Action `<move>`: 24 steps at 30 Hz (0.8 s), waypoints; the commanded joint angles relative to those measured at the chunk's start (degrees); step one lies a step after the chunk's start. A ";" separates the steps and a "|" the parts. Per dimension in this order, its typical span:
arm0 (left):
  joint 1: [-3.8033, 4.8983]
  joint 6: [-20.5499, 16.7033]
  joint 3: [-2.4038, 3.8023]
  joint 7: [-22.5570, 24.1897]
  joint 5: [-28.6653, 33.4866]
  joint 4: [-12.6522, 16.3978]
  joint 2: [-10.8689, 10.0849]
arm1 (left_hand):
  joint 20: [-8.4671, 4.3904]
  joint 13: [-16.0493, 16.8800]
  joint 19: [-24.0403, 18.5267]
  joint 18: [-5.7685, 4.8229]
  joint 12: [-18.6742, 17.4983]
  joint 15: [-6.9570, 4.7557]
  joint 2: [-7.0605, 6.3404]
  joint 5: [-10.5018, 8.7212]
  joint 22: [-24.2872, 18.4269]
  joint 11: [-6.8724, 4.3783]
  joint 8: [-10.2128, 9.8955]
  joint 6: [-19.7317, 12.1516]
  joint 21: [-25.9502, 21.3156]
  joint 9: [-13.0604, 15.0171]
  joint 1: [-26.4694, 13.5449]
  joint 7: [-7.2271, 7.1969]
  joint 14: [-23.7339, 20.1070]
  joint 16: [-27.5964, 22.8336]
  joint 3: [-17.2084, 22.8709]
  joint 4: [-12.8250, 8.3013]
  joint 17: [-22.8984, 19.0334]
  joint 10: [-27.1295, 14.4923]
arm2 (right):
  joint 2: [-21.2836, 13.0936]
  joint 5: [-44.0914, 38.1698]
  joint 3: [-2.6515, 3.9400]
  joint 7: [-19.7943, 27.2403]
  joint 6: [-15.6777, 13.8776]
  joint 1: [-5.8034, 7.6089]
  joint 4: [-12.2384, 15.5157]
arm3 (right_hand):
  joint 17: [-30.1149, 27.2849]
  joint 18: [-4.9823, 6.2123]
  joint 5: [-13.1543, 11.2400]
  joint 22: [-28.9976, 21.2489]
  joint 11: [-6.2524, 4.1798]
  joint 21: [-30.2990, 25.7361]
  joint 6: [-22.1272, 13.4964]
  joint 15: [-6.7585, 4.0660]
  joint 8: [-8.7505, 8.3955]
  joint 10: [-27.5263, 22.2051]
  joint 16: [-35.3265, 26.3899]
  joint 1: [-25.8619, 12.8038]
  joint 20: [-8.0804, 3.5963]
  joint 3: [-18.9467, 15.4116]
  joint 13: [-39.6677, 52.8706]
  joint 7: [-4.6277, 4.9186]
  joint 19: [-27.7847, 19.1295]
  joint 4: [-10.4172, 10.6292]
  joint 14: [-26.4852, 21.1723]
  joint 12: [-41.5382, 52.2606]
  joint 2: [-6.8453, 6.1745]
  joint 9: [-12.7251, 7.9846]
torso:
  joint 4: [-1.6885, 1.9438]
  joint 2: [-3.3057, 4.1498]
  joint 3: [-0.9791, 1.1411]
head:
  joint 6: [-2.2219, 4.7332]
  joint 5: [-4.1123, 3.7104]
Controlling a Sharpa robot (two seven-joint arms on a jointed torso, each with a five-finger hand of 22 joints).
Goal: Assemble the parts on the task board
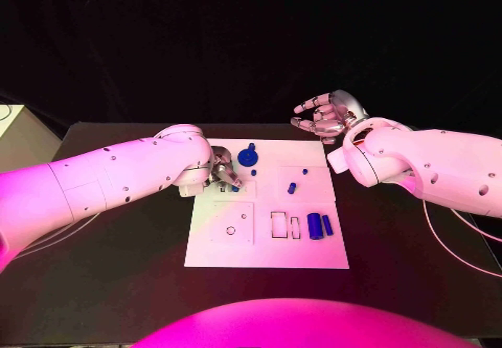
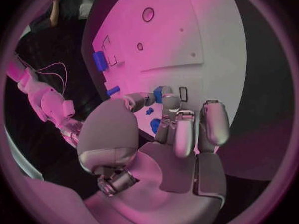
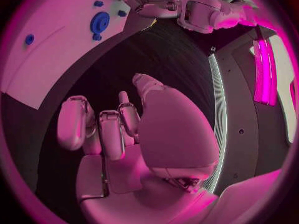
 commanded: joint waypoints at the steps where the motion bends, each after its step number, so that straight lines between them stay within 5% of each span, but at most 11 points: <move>1: -0.17 1.30 -0.13 -0.53 0.55 -0.07 0.38 | -0.09 -0.09 0.22 -0.80 0.13 -0.30 0.43 -0.34 -0.02 -0.88 -0.40 0.14 -0.05 0.04 -0.45 -0.20 5.44 0.29 11.92 -11.62 13.54 1.22 | 0.01 -0.47 0.00 0.26 0.93 -0.03 0.10 | 2.43 0.71 0.22 0.82 0.18 -0.35 -0.32 -0.26 0.21 -0.41 -0.17 -0.47 0.09 0.37 2.35 -0.03 -0.41 -0.07 2.51 -0.19 0.11 0.06 | 0.03 0.00 -0.07 | 0.01 -0.04; 9: -0.16 1.13 -0.13 -0.61 0.43 -0.23 0.69 | -0.10 -0.20 0.18 -0.79 0.06 -0.31 2.02 -2.32 -0.14 -0.89 -0.63 -0.02 -0.22 0.30 -2.02 -0.25 5.38 0.22 11.76 -11.46 13.39 1.15 | 0.00 -0.48 0.00 0.27 1.08 -0.04 0.11 | 2.44 0.71 0.47 0.81 0.18 -0.37 -0.42 -0.26 0.29 -0.40 -0.18 -0.50 0.09 0.53 2.34 -0.03 -0.38 -0.12 2.51 -0.16 0.09 0.08 | 0.07 -0.02 -0.10 | 0.01 -0.10; 18: -0.16 1.81 -0.13 -0.49 0.38 0.05 0.42 | -0.18 0.93 0.26 -0.81 0.77 -0.43 -0.13 -2.49 -0.13 -1.10 -0.29 0.11 -0.37 1.03 -2.34 -0.52 5.73 0.58 9.27 -13.28 14.36 1.91 | -0.09 -0.48 -0.01 0.32 1.25 -0.10 0.12 | 2.44 0.70 0.73 0.81 0.18 -0.39 -0.50 -0.26 0.37 -0.41 -0.20 -0.54 0.08 0.70 2.31 -0.03 -0.36 -0.19 2.52 -0.15 0.04 0.11 | 0.11 -0.08 -0.13 | 0.01 -0.24; 24: -0.16 1.53 -0.13 -0.41 0.32 0.14 0.20 | -0.33 0.95 0.23 -0.80 0.67 -0.64 -1.35 -2.77 -0.35 -1.42 -0.40 0.01 -0.69 1.44 -3.18 -1.10 5.70 0.55 4.15 -11.88 14.30 2.26 | -0.14 -0.48 -0.01 0.36 1.23 -0.14 0.11 | 2.44 0.70 0.73 0.81 0.18 -0.39 -0.50 -0.26 0.37 -0.41 -0.20 -0.54 0.08 0.70 2.31 -0.03 -0.36 -0.19 2.52 -0.15 0.04 0.11 | 0.09 -0.11 -0.17 | 0.01 -0.23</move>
